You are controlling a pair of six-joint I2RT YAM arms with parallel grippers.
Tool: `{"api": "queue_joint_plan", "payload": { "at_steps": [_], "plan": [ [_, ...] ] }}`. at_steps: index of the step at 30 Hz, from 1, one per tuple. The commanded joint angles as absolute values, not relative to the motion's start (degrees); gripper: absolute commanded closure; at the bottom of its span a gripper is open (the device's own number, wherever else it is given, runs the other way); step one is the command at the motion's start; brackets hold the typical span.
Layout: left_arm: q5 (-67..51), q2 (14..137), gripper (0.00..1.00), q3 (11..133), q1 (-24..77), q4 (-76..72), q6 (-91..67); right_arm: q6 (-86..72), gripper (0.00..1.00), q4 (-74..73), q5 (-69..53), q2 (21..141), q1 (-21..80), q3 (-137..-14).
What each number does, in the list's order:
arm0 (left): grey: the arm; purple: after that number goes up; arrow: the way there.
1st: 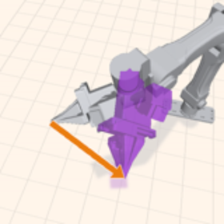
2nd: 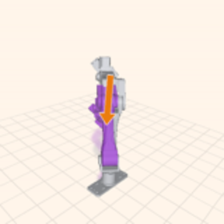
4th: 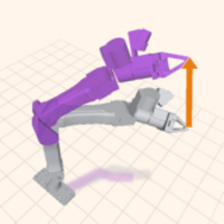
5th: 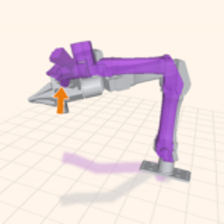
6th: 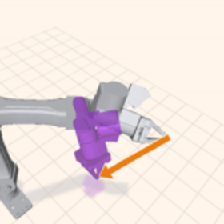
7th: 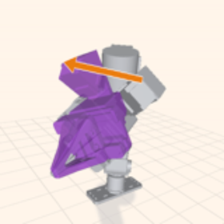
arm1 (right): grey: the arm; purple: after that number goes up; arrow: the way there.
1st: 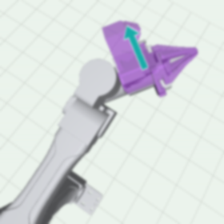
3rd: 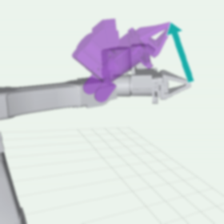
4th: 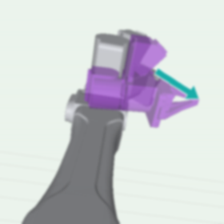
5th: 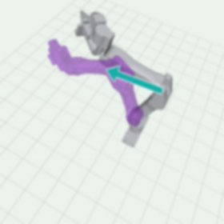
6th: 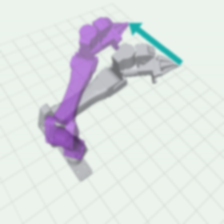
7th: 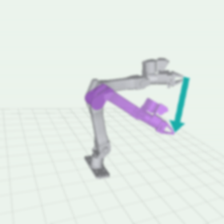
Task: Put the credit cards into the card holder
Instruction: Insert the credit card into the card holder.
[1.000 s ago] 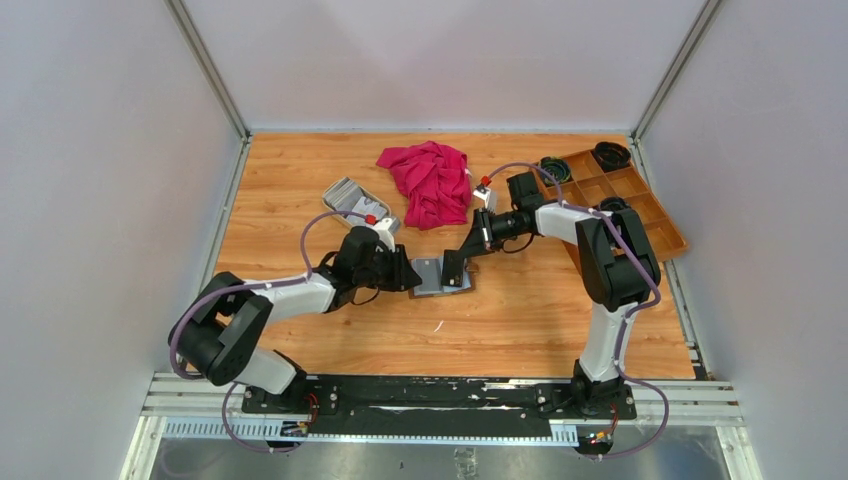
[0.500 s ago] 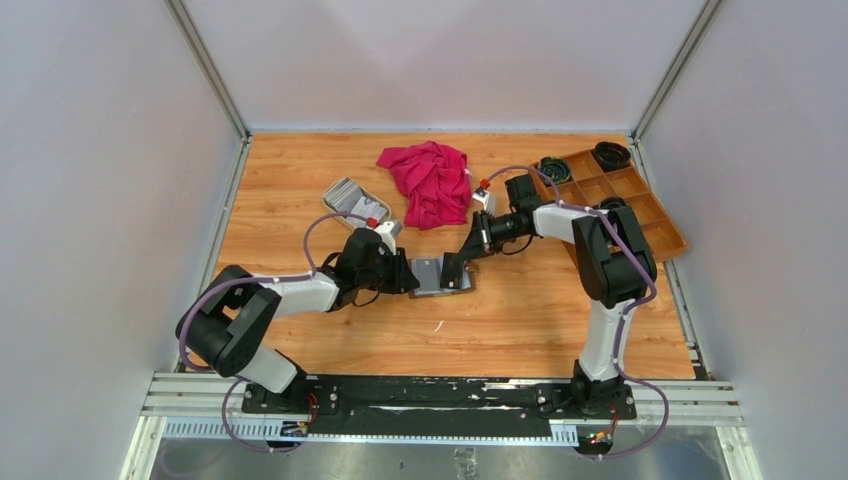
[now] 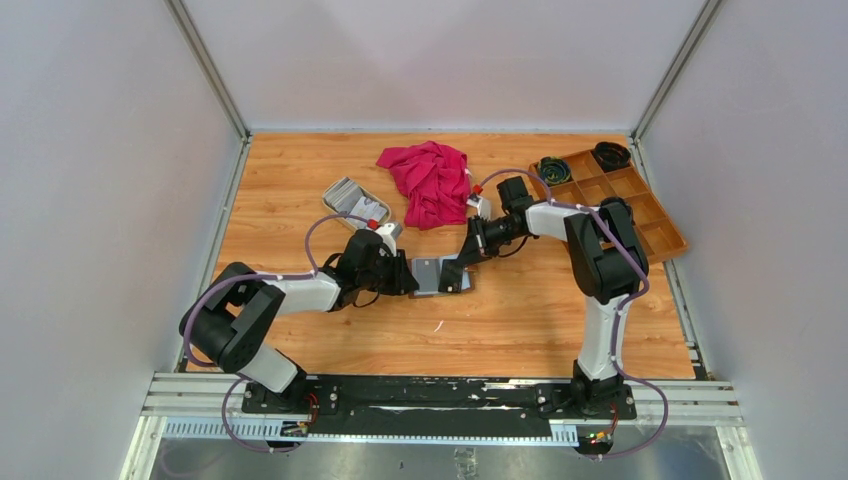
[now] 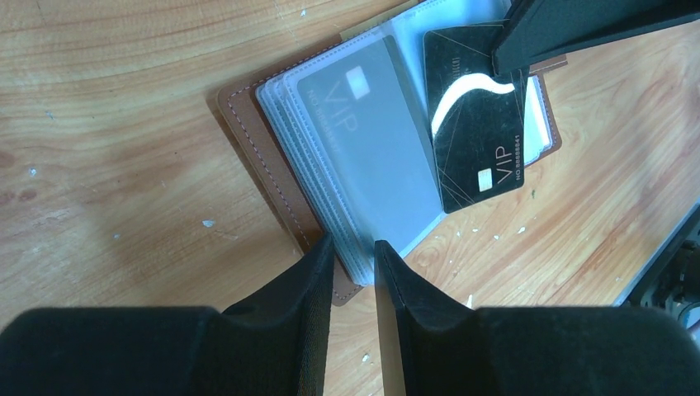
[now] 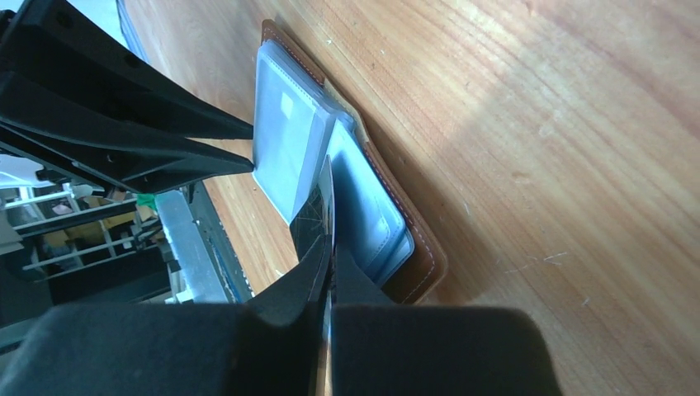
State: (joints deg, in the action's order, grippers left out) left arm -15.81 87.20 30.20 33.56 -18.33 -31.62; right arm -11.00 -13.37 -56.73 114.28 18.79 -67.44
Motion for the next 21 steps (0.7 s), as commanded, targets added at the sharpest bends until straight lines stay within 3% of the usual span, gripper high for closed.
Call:
{"api": "queue_joint_plan", "payload": {
  "at_steps": [1, 21],
  "plan": [
    [-15.2, 88.6, 0.72, 29.5, 34.0, -19.4, -30.3, -7.2, 1.00, -16.5, -50.9, 113.6, 20.2, -68.6],
    [-15.8, 90.8, 0.72, 30.2, 33.9, -19.4, -30.1, -11.2, 1.00, -11.1, -52.3, 112.4, 19.9, -69.6]
  ]
}}
